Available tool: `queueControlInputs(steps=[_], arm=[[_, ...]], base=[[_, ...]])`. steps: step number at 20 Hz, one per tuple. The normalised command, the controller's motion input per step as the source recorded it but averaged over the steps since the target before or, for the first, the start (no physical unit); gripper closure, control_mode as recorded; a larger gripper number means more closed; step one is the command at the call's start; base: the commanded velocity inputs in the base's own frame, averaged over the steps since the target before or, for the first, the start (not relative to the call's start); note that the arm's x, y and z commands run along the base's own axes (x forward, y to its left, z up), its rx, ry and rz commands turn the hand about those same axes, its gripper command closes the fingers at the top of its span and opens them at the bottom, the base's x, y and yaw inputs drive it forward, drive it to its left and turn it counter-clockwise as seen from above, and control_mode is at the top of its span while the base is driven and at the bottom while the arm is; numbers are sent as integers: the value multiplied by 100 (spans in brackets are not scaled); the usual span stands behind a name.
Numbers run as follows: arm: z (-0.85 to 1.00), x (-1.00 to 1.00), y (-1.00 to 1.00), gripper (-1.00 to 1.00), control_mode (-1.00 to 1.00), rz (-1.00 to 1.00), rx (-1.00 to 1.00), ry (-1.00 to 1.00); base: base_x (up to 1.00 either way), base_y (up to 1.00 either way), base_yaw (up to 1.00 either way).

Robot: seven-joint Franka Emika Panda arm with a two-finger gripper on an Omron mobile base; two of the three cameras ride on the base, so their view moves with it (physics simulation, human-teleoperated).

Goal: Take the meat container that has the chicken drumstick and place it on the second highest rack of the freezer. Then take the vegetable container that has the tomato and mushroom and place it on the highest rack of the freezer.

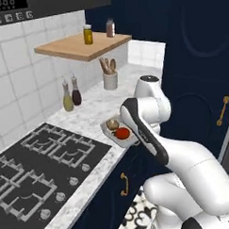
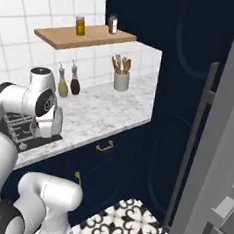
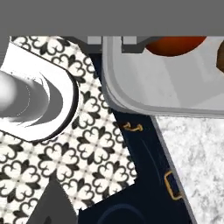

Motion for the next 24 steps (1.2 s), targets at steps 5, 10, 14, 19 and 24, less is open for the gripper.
queueControlInputs(steps=[5,10,14,19,24], arm=[[0,0,0,100,100,0,0,0],[0,0,0,100,100,0,0,0],[0,0,0,100,100,0,0,0],[0,0,0,100,100,0,0,0],[0,0,0,100,100,0,0,0]], base=[[-80,27,-87],[-91,23,-77],[-100,-16,-58],[-93,-74,-48],[-13,-100,-6]])
